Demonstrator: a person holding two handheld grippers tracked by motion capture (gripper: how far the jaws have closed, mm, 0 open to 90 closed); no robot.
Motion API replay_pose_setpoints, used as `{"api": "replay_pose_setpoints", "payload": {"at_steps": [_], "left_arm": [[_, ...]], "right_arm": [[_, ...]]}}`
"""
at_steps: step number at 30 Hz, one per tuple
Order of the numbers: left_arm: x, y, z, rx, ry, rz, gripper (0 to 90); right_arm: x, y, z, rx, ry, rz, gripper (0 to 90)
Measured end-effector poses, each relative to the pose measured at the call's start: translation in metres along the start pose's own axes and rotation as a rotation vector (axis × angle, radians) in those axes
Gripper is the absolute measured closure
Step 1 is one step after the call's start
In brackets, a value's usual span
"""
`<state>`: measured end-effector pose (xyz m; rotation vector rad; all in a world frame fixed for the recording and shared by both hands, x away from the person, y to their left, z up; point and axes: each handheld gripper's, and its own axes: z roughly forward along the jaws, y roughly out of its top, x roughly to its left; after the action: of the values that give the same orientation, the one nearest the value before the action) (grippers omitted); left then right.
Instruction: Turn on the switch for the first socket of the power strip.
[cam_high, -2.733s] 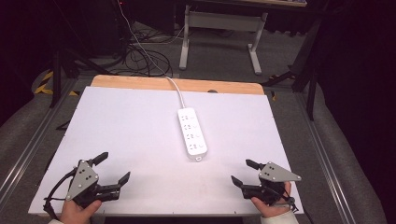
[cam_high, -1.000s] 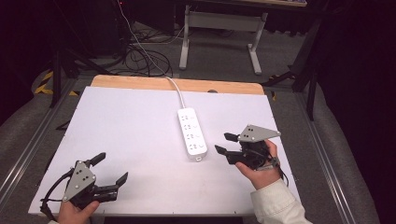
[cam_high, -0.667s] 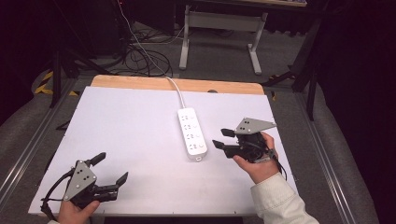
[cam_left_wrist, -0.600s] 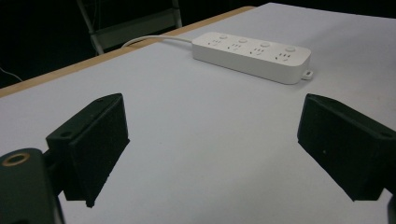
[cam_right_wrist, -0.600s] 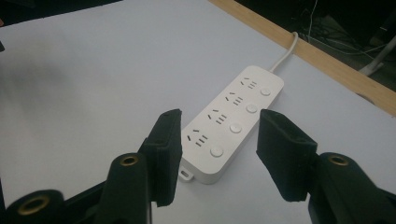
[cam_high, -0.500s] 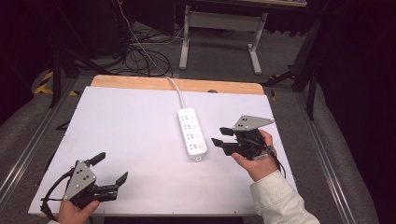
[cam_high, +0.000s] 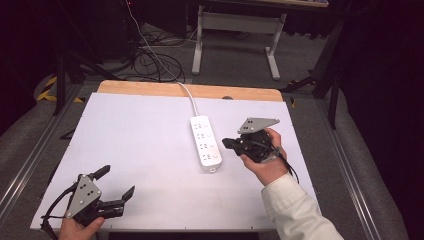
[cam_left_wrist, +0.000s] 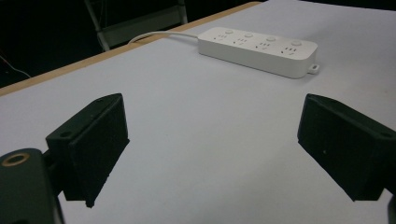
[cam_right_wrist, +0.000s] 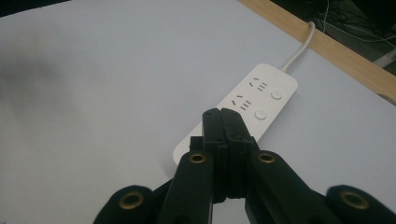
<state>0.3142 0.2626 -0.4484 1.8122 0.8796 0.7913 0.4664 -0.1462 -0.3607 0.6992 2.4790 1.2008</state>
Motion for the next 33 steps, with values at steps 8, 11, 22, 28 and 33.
{"api": "replay_pose_setpoints", "payload": {"at_steps": [8,11,22,28,33], "left_arm": [[0.000,-0.002,-0.005,0.005,0.022,-0.011,9.3],[0.000,-0.003,-0.005,0.004,0.023,-0.017,9.3],[0.000,-0.002,-0.005,-0.002,0.014,-0.009,9.3],[0.000,-0.002,-0.004,-0.005,0.012,-0.004,9.3],[0.000,-0.001,-0.004,-0.004,0.012,-0.004,9.3]], "right_arm": [[-0.013,0.016,0.029,0.009,0.000,0.051,90.0],[-0.018,0.020,0.040,0.008,-0.003,0.068,90.0],[-0.028,0.029,0.072,-0.006,-0.036,0.107,90.0],[-0.034,0.027,0.084,-0.018,-0.054,0.139,90.0],[-0.042,0.024,0.094,-0.022,-0.070,0.165,90.0]]}}
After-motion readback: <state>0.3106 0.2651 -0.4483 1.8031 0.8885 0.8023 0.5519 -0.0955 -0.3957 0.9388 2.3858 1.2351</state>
